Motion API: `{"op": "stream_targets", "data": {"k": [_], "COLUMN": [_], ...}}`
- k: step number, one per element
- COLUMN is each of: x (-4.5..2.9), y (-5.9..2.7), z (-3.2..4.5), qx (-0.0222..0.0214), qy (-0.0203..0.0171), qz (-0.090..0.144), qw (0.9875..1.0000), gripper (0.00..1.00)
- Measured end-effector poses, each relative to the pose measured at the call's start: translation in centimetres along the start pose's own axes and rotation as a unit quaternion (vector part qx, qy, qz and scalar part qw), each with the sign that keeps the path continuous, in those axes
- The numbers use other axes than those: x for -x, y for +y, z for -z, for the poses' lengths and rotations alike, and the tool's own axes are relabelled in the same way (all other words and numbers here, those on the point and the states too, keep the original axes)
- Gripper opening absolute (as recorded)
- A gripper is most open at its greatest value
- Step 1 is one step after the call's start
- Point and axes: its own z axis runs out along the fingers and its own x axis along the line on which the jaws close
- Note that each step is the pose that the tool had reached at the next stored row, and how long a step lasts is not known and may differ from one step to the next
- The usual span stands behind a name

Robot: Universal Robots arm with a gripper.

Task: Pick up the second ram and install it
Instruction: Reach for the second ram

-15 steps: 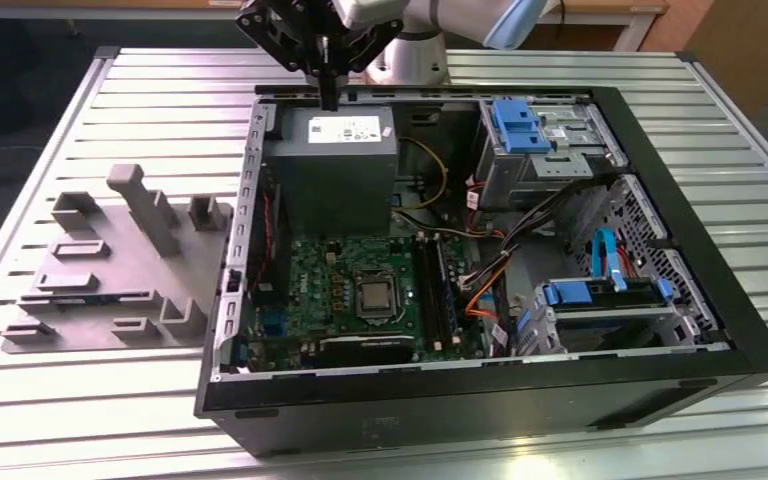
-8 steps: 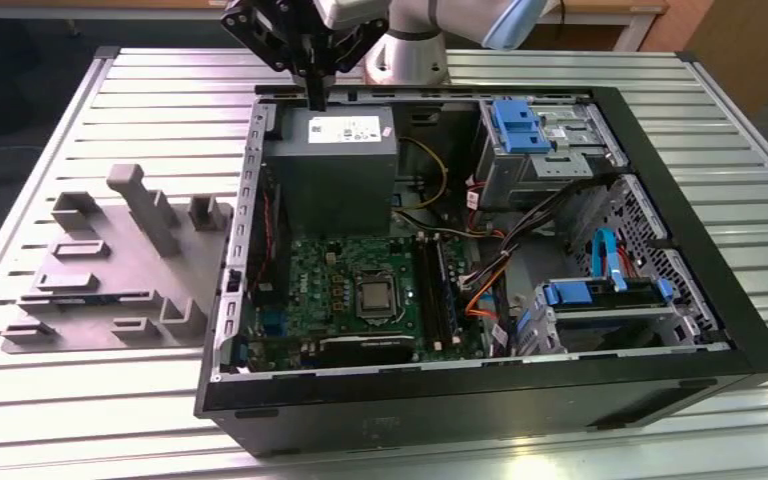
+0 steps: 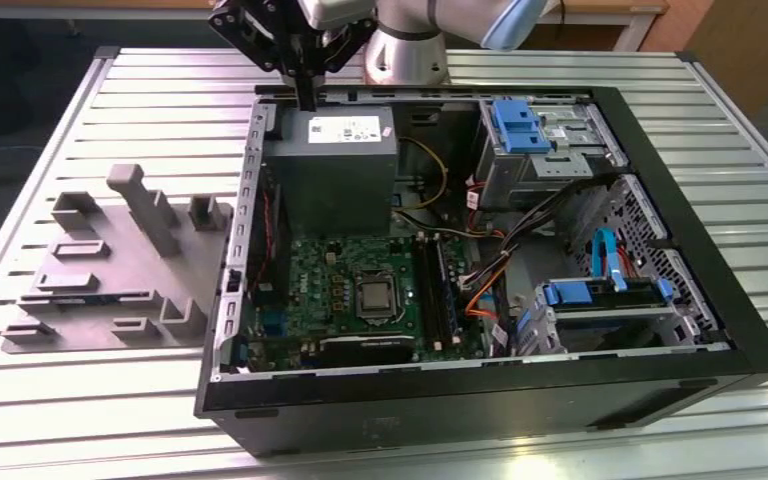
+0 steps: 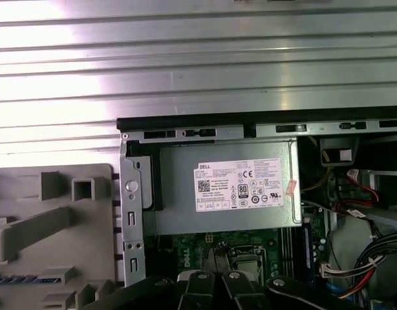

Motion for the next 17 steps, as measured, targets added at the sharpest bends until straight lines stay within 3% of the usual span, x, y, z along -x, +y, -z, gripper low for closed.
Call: {"op": "stream_targets", "data": {"k": [17], "x": [-2.46], "y": [-0.20], "z": [0.07], "qx": [0.0005], "qy": [-0.0006], "qz": [0.000], "qw": [1.0000], "gripper": [0.11]}}
